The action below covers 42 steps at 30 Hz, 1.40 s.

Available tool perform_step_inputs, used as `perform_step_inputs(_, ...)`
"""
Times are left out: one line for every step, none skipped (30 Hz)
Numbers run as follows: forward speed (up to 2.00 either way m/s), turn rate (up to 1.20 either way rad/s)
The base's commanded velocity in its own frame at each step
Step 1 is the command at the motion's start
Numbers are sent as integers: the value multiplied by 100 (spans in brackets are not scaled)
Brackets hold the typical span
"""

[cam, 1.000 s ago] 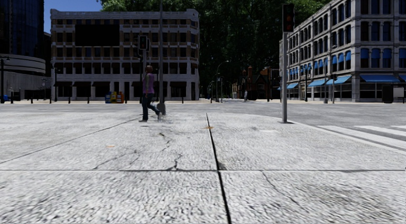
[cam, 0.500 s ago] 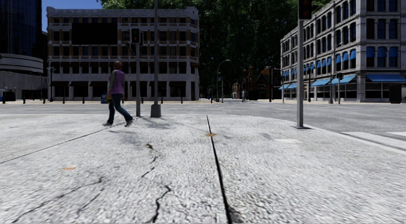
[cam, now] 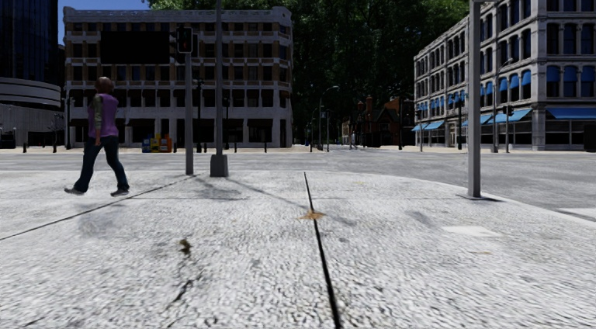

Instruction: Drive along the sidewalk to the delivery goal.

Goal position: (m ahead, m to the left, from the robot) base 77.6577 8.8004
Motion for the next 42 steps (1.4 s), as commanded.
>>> perform_step_inputs(200, 65)
perform_step_inputs(200, 91)
perform_step_inputs(200, 120)
perform_step_inputs(200, 120)
perform_step_inputs(200, 120)
perform_step_inputs(200, 120)
perform_step_inputs(200, 120)
perform_step_inputs(200, 120)
perform_step_inputs(200, 120)
perform_step_inputs(200, 120)
perform_step_inputs(200, 120)
perform_step_inputs(200, 120)
perform_step_inputs(200, 120)
perform_step_inputs(200, 120)
perform_step_inputs(200, 120)
perform_step_inputs(200, 120)
perform_step_inputs(200, 120)
perform_step_inputs(200, 120)
perform_step_inputs(200, 120)
perform_step_inputs(200, 120)
perform_step_inputs(200, 120)
perform_step_inputs(200, 120)
perform_step_inputs(200, 120)
perform_step_inputs(200, 120)
perform_step_inputs(200, 120)
perform_step_inputs(200, 120)
perform_step_inputs(200, 120)
perform_step_inputs(200, 120)
perform_step_inputs(200, 120)
perform_step_inputs(200, 120)
perform_step_inputs(200, 120)
perform_step_inputs(200, 120)
perform_step_inputs(200, 120)
perform_step_inputs(200, 120)
perform_step_inputs(200, 120)
perform_step_inputs(200, 119)
perform_step_inputs(200, 102)
perform_step_inputs(200, 46)
perform_step_inputs(200, 18)
perform_step_inputs(200, 18)
perform_step_inputs(200, 3)
perform_step_inputs(200, 0)
